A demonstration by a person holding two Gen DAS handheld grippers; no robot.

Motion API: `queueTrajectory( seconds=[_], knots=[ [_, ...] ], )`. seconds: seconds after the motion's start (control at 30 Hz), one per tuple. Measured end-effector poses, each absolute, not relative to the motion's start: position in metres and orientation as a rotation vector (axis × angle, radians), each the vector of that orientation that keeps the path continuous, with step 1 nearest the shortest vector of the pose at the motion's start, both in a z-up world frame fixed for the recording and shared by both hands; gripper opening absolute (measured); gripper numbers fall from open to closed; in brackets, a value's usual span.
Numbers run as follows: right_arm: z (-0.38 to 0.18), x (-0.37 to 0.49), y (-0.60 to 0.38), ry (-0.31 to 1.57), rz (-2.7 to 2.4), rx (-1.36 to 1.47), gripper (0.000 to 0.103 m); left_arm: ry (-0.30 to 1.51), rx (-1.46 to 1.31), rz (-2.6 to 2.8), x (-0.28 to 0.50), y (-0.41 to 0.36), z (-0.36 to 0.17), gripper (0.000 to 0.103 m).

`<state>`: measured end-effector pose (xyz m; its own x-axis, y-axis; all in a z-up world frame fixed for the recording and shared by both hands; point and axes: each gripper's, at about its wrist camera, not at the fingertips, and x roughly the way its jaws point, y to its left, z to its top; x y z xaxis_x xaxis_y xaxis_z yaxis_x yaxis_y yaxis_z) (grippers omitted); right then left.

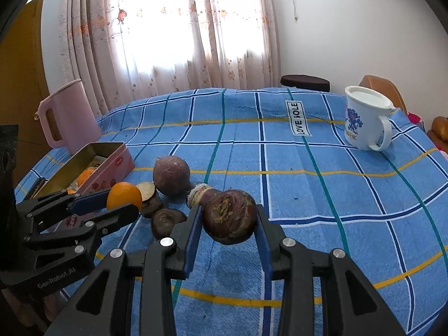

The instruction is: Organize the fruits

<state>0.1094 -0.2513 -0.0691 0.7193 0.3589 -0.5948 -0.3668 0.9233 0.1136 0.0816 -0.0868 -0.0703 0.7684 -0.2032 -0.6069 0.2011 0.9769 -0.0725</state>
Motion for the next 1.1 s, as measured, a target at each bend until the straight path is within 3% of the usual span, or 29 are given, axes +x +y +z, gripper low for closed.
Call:
queueTrajectory(
  seconds=[1.1],
  knots=[
    [-0.051, 0.074, -0.252, 0.454, 0.433, -0.034, 0.038, 0.485, 0.014, -0.156, 0.054, -0.086, -0.054, 0.037]
  ],
)
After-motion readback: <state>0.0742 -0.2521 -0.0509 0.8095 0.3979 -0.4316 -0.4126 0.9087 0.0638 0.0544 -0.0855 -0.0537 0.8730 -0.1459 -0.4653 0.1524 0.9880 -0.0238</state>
